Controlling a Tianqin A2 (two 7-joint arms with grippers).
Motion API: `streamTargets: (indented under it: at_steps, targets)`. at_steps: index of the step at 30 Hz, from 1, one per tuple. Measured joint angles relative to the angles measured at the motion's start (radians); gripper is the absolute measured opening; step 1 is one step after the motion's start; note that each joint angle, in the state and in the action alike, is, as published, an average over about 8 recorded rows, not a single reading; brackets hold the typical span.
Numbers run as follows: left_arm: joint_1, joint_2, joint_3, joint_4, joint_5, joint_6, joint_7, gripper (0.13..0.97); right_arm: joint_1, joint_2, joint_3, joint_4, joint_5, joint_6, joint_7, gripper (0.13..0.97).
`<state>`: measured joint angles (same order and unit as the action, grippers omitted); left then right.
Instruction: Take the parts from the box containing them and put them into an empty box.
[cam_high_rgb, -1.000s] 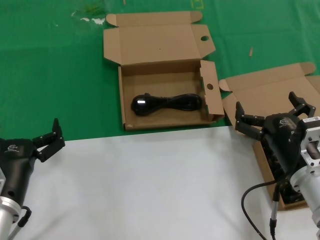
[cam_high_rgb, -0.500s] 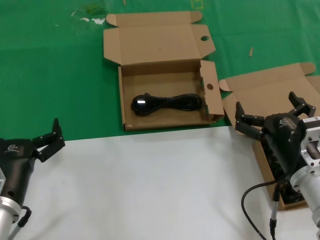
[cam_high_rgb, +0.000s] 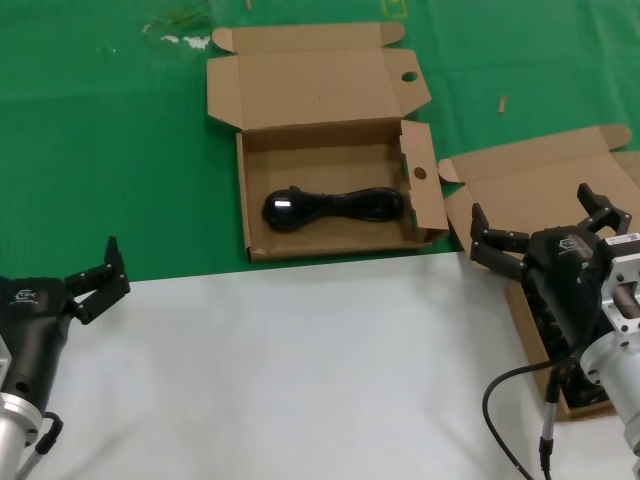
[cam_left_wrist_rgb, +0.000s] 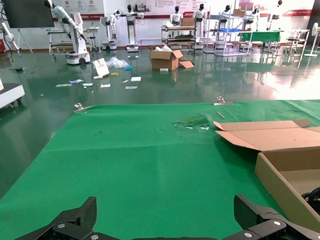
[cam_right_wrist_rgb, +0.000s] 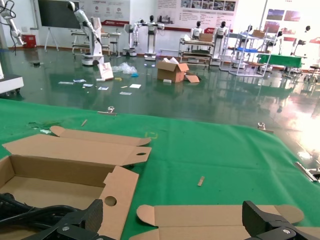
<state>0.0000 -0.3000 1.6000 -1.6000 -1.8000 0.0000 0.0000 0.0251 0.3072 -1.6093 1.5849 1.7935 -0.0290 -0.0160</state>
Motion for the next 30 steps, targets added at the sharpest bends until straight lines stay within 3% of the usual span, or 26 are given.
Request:
streamTargets:
  at_steps: [30]
  targets:
    - [0.0,0.0,0.0,0.0,0.0,0.0,0.0,0.966,0.0,0.0,0.0,0.0,0.0,0.0,0.0,0.966]
